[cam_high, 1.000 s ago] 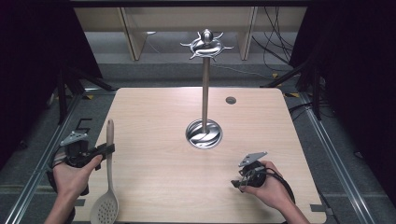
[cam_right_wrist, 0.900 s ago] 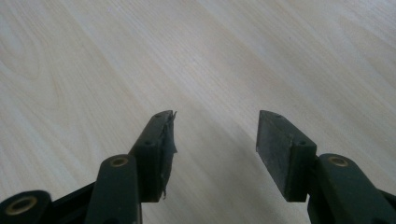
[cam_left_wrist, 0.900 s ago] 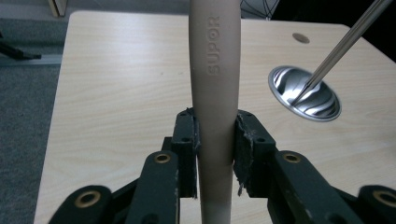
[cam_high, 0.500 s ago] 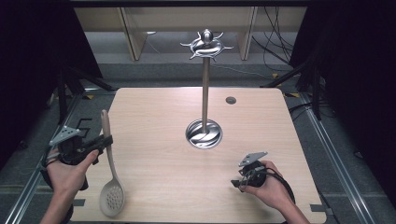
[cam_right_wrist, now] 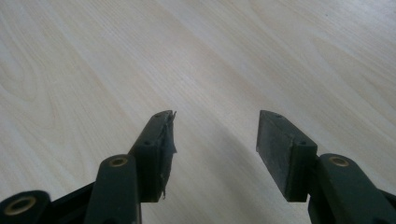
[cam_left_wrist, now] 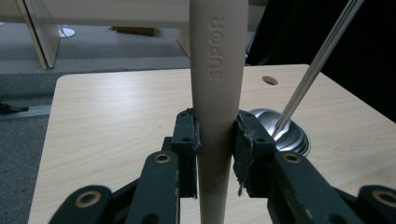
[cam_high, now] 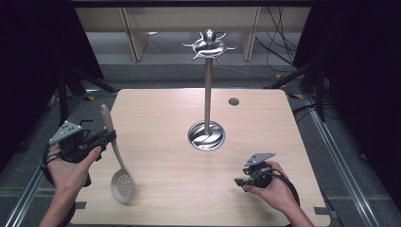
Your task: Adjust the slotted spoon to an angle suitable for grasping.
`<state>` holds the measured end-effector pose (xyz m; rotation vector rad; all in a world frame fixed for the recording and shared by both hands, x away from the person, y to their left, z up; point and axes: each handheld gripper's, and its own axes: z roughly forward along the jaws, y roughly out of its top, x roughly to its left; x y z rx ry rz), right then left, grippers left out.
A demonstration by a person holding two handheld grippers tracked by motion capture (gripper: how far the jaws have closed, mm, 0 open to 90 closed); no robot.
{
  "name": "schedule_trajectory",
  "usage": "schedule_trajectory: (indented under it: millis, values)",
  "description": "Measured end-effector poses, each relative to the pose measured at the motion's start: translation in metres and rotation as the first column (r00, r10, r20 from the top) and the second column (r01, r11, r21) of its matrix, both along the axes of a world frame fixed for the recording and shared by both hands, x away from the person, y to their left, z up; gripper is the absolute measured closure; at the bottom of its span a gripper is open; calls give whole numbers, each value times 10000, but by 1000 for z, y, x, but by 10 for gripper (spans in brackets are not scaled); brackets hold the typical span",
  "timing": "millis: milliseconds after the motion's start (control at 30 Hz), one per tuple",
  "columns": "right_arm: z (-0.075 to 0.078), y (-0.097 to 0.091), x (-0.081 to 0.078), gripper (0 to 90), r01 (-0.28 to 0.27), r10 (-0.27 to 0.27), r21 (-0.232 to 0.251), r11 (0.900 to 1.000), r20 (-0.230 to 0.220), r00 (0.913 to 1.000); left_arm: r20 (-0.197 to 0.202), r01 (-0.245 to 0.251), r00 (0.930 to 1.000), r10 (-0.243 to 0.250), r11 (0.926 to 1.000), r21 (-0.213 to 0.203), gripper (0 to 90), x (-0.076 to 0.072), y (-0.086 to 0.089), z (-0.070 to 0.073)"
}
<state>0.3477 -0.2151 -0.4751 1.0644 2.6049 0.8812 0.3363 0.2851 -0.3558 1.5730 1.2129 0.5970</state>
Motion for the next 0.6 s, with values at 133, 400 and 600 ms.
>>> schedule_trajectory:
  millis: [133, 400, 600]
  values:
    - [-2, -1, 1, 469, 149, -151, 160, 9998, 118, 9998, 323, 43, 9995, -43, 10000, 0, 709, 1, 0, 8]
    - [-1, -1, 1, 469, 129, -133, 222, 9997, 160, 9998, 877, 74, 9961, -75, 10000, 17, 709, 2, -2, 20]
    - [-1, 0, 0, 468, 124, -128, 174, 9998, 200, 9997, 1148, 311, 9929, -325, 9994, 135, 709, 2, -10, 27]
